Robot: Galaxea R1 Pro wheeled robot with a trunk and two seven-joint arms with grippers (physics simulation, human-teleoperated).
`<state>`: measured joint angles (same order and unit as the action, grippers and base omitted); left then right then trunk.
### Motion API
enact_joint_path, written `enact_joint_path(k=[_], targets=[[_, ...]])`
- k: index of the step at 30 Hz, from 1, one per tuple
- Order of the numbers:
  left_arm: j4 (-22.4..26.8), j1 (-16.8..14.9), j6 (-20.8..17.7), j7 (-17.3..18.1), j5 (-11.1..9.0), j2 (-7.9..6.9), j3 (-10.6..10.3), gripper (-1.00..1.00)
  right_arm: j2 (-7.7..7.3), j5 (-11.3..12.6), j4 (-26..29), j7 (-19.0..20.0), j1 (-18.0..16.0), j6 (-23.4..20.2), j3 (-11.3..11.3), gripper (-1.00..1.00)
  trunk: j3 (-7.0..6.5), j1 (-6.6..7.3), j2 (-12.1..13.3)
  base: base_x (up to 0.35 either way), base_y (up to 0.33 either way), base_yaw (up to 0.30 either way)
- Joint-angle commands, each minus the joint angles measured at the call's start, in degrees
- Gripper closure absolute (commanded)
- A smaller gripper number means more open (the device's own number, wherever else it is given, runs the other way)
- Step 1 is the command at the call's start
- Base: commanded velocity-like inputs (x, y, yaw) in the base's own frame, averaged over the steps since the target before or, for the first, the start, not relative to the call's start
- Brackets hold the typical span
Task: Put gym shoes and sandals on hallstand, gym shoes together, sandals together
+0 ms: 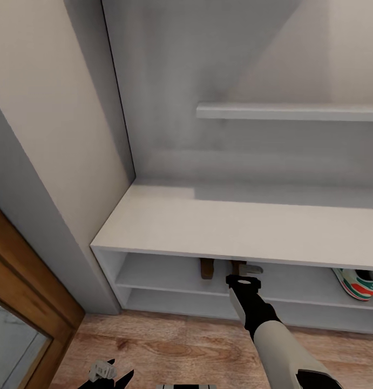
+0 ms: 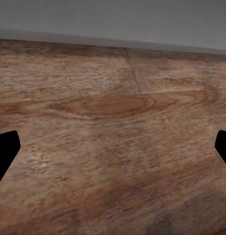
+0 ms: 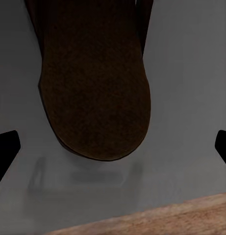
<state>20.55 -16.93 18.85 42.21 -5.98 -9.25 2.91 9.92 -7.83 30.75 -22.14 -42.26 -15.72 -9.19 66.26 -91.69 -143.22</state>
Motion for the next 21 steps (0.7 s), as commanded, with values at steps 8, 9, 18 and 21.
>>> enact_joint_path(k=[8,9,18,21], targets=[[-0.07,-0.03,-0.05,0.41,-0.26,0.02,0.17,-1.0,0.07,-0.59,0.04,0.08,-0.02,-0.45,-0.3,-1.0,0.05,0.01,-0.02,0.0,0.0,0.0],[-0.07,-0.03,-0.05,0.41,-0.26,0.02,0.17,-1.0,0.07,-0.59,0.03,0.08,-0.02,-0.45,-0.3,-1.0,0.05,0.01,-0.02,0.0,0.0,0.0],[-0.07,-0.03,-0.05,0.35,-0.24,0.02,0.17,-1.0,0.07,-0.59,0.02,0.08,-0.02,-0.45,-0.3,-1.0,0.05,0.01,-0.02,-0.008,-0.044,0.0],[-0.07,-0.03,-0.05,0.33,-0.25,0.02,0.17,-1.0,0.07,-0.6,0.02,0.08,-0.02,-0.45,-0.3,-1.0,0.05,0.01,-0.02,-0.081,-0.173,0.0]])
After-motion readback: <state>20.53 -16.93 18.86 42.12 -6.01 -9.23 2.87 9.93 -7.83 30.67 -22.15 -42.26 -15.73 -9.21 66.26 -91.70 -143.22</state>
